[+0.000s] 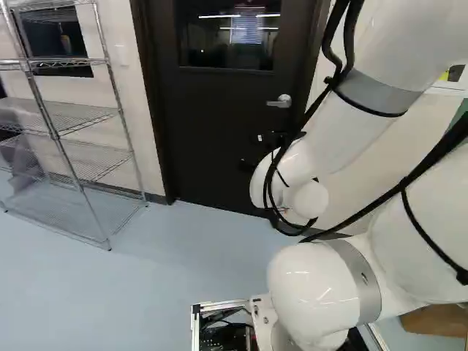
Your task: Open the door and move inside
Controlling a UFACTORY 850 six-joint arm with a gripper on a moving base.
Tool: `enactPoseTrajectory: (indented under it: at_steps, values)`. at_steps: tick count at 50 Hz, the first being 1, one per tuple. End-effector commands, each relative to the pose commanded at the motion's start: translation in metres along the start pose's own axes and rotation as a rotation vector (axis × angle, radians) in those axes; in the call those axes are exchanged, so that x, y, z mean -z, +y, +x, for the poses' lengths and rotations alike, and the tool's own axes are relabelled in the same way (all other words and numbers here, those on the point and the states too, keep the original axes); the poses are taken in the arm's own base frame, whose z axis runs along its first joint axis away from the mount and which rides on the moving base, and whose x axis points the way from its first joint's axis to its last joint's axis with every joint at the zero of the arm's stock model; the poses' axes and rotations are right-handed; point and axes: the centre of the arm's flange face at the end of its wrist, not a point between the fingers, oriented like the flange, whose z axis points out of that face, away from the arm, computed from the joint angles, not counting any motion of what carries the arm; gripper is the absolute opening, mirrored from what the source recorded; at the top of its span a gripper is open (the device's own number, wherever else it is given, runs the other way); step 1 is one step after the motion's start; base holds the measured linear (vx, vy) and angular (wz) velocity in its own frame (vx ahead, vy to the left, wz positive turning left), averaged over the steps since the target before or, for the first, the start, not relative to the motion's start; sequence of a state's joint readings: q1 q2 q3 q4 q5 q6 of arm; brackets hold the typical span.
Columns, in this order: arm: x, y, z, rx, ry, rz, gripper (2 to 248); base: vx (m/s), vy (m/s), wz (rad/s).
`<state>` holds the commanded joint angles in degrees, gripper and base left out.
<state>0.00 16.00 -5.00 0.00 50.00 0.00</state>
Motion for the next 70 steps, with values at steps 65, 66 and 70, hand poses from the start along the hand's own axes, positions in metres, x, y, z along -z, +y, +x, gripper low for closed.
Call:
enactPoseTrajectory:
  at_steps: [65,66,70]
  values:
    - [0.0,0.0,0.0,0.0,0.0,0.0,247,0.123,0.094,-0.329]
    - [0.0,0.0,0.0,0.0,0.0,0.0,247,0.077,0.123,-0.278]
    - [0.0,0.0,0.0,0.0,0.0,0.0,247,0.073,0.125,-0.262]
